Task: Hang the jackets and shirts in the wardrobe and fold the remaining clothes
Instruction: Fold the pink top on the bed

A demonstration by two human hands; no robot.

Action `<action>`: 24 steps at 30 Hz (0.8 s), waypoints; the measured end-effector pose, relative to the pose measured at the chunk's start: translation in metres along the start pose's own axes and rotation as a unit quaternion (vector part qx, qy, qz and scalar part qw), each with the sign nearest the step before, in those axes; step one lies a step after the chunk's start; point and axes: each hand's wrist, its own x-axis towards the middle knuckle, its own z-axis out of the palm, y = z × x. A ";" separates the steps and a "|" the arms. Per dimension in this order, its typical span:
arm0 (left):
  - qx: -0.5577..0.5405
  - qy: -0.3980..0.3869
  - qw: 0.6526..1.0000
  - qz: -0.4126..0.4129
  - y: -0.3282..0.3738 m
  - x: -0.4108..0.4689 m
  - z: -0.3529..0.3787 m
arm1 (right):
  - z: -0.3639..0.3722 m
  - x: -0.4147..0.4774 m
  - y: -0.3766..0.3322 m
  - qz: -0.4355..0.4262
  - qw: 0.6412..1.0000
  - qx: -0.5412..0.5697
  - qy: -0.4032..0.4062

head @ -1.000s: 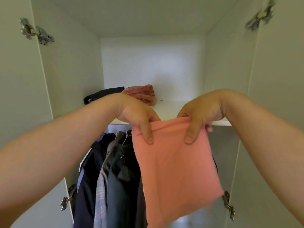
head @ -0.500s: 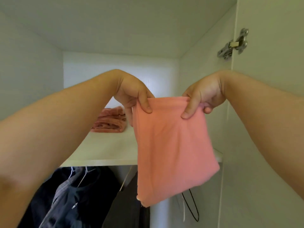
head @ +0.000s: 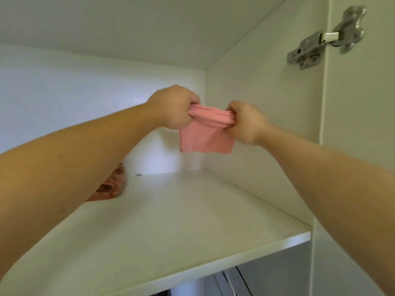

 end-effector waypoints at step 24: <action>-0.132 -0.308 0.942 0.019 0.073 0.021 0.211 | 0.045 -0.123 -0.006 -0.046 0.929 -0.131 -0.344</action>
